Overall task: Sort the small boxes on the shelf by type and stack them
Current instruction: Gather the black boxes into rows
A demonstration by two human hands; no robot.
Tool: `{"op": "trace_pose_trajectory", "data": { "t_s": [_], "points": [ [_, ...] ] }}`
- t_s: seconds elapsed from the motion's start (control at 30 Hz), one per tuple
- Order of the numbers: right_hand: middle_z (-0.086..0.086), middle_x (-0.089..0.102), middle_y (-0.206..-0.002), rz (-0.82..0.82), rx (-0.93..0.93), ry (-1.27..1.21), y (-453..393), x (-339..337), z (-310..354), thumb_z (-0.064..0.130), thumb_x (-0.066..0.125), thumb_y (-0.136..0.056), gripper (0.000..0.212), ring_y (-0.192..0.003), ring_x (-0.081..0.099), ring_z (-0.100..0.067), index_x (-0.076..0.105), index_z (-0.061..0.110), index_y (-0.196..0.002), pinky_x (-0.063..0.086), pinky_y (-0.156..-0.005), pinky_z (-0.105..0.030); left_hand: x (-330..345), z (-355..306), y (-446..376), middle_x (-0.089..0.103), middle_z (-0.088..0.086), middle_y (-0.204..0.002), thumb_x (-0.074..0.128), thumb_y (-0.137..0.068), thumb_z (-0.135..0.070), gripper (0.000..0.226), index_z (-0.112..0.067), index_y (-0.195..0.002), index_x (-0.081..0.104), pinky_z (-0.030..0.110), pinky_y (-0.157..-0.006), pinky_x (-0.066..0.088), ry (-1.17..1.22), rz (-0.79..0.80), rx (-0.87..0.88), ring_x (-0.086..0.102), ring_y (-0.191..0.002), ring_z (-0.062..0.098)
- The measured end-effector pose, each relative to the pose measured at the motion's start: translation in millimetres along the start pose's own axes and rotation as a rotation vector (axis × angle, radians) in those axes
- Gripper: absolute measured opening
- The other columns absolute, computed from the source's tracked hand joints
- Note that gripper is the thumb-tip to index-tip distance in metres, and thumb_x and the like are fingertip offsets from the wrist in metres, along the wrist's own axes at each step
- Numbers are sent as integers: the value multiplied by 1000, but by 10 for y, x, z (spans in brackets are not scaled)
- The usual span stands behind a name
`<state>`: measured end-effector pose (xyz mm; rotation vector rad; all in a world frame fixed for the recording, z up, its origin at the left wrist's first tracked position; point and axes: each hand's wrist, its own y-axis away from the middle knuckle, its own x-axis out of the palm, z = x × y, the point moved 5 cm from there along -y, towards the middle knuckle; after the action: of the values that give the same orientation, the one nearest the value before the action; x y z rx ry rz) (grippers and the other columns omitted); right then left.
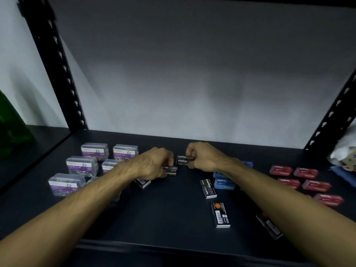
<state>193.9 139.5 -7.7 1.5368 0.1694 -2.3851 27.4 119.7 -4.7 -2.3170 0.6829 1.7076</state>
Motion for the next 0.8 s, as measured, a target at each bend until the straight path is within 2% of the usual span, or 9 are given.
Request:
{"op": "trace_pose_trajectory", "data": {
  "t_s": [0.13, 0.3, 0.37, 0.43, 0.6, 0.8],
  "points": [
    [7, 62, -76, -7, 18, -27, 51, -39, -3, 20, 76, -82, 13, -66, 58, -9, 66, 19, -90, 40, -58, -24, -10, -6, 21, 63, -6, -83, 73, -83, -16, 20, -26, -92, 58, 20, -56, 43, 15, 0, -1, 63, -75, 14],
    [5, 66, -84, -69, 28, -108, 138, -240, 44, 14, 73, -81, 10, -75, 61, -11, 68, 17, -90, 48, -64, -25, -17, -10, 35, 63, -7, -81, 73, -84, -15, 18, -25, -91, 59, 18, -54, 41, 26, -1, 3, 60, -70, 10],
    [5, 67, -82, -90, 21, -117, 162, -286, 71, 13, 71, -81, 10, -73, 61, -9, 69, 17, -89, 45, -60, -23, -19, -12, 38, 62, -7, -81, 72, -84, -15, 18, -24, -92, 60, 17, -54, 40, 22, -4, 6, 60, -70, 9],
    [4, 67, -81, -81, 11, -119, 170, -277, 104, 13, 70, -81, 10, -70, 60, -9, 68, 17, -90, 43, -59, -22, -22, -18, 41, 62, -8, -82, 72, -85, -15, 17, -24, -92, 59, 17, -54, 40, 28, -4, 13, 59, -70, 9],
    [1, 69, -89, -35, 26, -128, 166, -150, 84, 14, 71, -85, 11, -78, 64, -15, 66, 20, -93, 49, -66, -28, -13, -8, 49, 63, -8, -85, 72, -85, -15, 16, -23, -93, 60, 17, -54, 39, 36, 0, 11, 60, -73, 8],
    [2, 67, -80, -42, 71, -103, 206, -100, 8, 16, 72, -85, 7, -69, 61, -11, 68, 17, -90, 41, -56, -22, -7, -6, 39, 60, -10, -82, 72, -86, -14, 18, -23, -95, 59, 15, -52, 37, 34, -8, 28, 56, -67, 5]
  ]
}}
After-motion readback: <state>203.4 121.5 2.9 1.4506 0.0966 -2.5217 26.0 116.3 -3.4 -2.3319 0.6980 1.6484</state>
